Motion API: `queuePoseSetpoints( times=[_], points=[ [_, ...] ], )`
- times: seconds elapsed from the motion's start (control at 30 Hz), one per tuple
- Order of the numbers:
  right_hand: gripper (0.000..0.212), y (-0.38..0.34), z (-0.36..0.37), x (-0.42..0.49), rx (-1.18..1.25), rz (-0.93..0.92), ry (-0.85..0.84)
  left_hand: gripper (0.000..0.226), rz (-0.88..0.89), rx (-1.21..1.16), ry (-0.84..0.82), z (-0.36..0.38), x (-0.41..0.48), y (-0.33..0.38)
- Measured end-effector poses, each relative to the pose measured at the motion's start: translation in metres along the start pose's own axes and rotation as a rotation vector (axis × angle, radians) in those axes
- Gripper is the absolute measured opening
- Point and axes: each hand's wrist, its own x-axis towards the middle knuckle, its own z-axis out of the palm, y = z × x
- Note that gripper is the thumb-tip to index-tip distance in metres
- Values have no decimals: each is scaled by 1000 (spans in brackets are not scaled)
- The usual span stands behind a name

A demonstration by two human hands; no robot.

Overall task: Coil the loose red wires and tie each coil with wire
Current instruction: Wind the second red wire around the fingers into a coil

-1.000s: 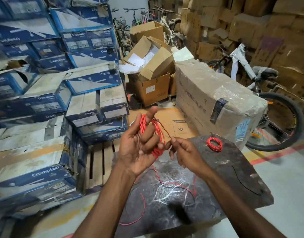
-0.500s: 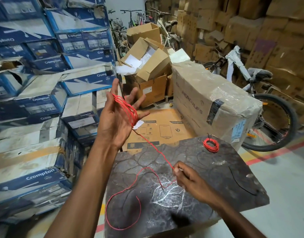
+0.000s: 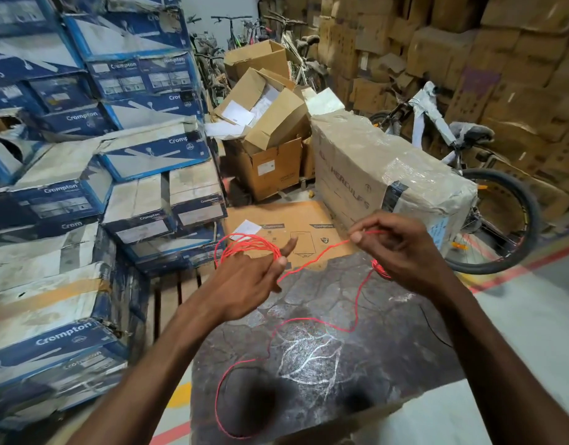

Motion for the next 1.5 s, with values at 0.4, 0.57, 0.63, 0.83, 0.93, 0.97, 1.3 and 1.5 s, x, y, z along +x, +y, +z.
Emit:
queuePoseSetpoints(
  times=[0.4, 0.57, 0.63, 0.83, 0.93, 0.97, 1.3, 1.5],
  points=[
    [17, 11, 21, 45, 162, 46, 150, 62, 122, -1615, -769, -20, -29, 33],
    [10, 27, 65, 37, 282, 129, 79, 65, 435, -2144, -536, -23, -19, 38],
    [12, 38, 82, 27, 274, 156, 19, 62, 459, -2256, -439, -24, -11, 36],
    [21, 51, 105, -8, 252, 302, -134, 55, 350, -2335, -77, -16, 12, 27],
    [24, 56, 104, -28, 179, 361, -280, 52, 67, -2217, 273, -13, 22, 24],
    [24, 57, 102, -34, 158, 382, -338, 51, -32, -2169, 360, -12, 24, 22],
    [26, 29, 71, -44, -53, 344, -642, 56, -318, -856, 353, 1, 37, -3],
    [8, 7, 47, -16, -2, 298, -681, 57, -260, -234, 53, 36, 28, -7]
  ],
)
